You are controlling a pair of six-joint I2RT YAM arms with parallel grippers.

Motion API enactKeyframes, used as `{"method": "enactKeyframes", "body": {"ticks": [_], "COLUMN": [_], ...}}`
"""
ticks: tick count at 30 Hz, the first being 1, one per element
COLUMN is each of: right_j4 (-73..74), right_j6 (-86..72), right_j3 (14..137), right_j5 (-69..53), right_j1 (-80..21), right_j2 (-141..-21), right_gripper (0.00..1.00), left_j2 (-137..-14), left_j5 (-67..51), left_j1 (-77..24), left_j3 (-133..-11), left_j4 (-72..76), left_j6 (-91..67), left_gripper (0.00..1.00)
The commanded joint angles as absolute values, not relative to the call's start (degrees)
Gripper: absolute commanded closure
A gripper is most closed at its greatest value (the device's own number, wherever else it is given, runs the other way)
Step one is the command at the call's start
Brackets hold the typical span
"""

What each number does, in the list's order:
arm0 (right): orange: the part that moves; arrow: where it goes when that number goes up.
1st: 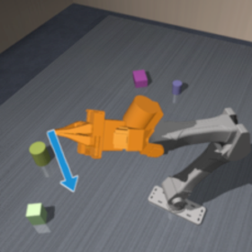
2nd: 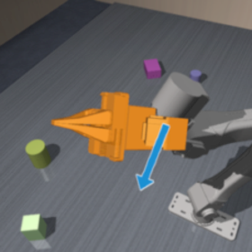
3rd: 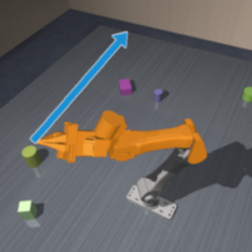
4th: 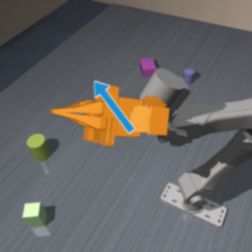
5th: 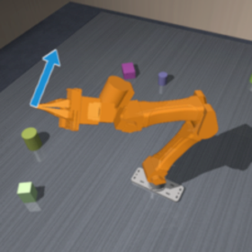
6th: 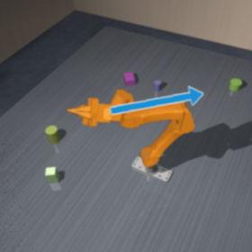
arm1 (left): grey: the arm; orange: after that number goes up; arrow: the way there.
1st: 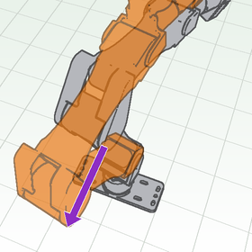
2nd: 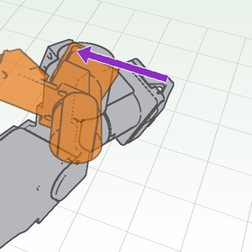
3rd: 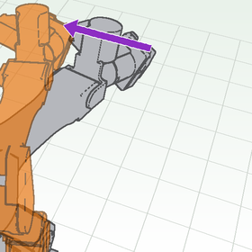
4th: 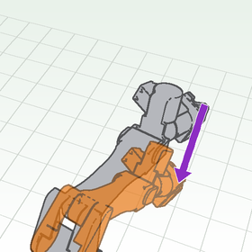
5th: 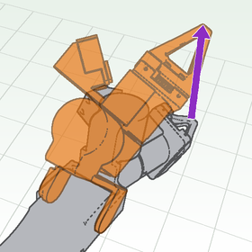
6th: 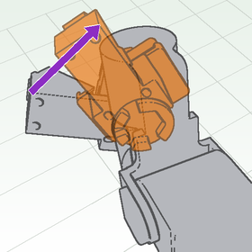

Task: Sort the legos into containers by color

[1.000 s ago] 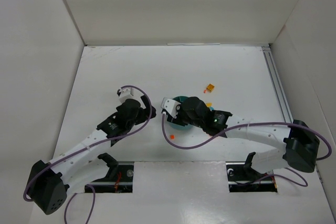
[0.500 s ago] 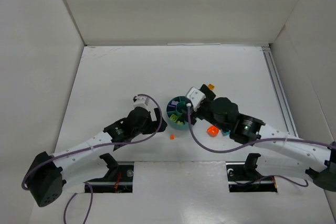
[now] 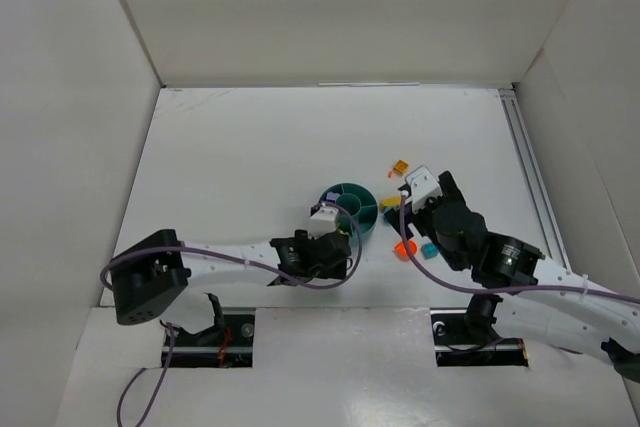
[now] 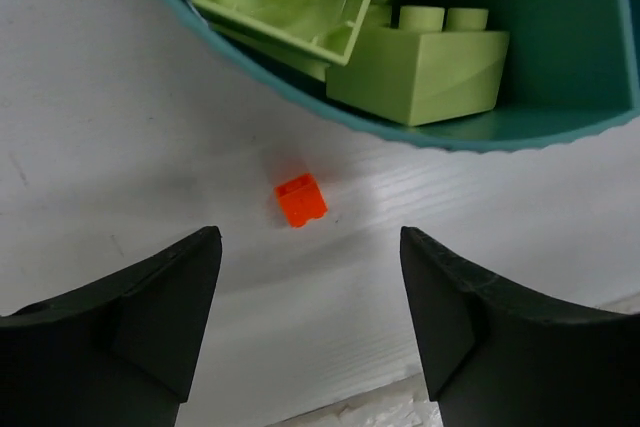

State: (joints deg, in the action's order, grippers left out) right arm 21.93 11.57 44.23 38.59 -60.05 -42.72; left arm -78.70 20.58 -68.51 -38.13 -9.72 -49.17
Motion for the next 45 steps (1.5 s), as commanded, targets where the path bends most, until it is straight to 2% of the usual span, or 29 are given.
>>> {"method": "enactKeyframes", "body": {"ticks": [1,9,18,20,24,25,32,38,45], "right_j4": [24.17,25.22,25.75,25.75,25.75,25.75,25.75,25.75,26.27], "right_j6": [8.97,8.96,8.96,8.96,8.96,8.96,8.96,8.96,8.44], "right_j3": [43.77,43.77,43.77,43.77,43.77,43.77,43.77,43.24,43.24], "right_j5": [41.75,42.80,43.33,43.33,43.33,43.33,43.33,43.86,47.28], "right_j1": [-60.21,-60.21,-60.21,-60.21,-60.21,-60.21,-60.21,-60.21,-60.21], "right_j2": [-41.05,-40.52,-40.52,-40.52,-40.52,-40.52,-40.52,-39.99,-39.99], "right_gripper": [0.00,0.00,0.00,0.00,0.00,0.00,0.00,0.00,0.00], "left_j2": [-81.29,-83.14,-84.20,-84.20,-84.81,-84.81,-85.34,-84.20,-78.40], "left_j5": [26.27,27.42,27.94,27.95,28.48,28.48,28.48,29.00,29.97], "left_j1": [-69.35,-69.87,-69.87,-69.87,-69.87,-69.87,-70.40,-72.06,-77.43], "left_j3": [-42.00,-43.33,-42.80,-42.80,-42.80,-42.80,-42.80,-44.82,-50.18], "left_j4": [-12.30,-13.71,-12.57,-12.57,-13.10,-13.10,-13.10,-15.29,-18.28], "left_j6": [-51.59,-54.58,-56.42,-56.43,-56.95,-56.95,-57.48,-56.44,-49.76], "left_gripper": [0.32,0.59,0.62,0.66,0.67,0.71,0.79,0.94,0.95]}}
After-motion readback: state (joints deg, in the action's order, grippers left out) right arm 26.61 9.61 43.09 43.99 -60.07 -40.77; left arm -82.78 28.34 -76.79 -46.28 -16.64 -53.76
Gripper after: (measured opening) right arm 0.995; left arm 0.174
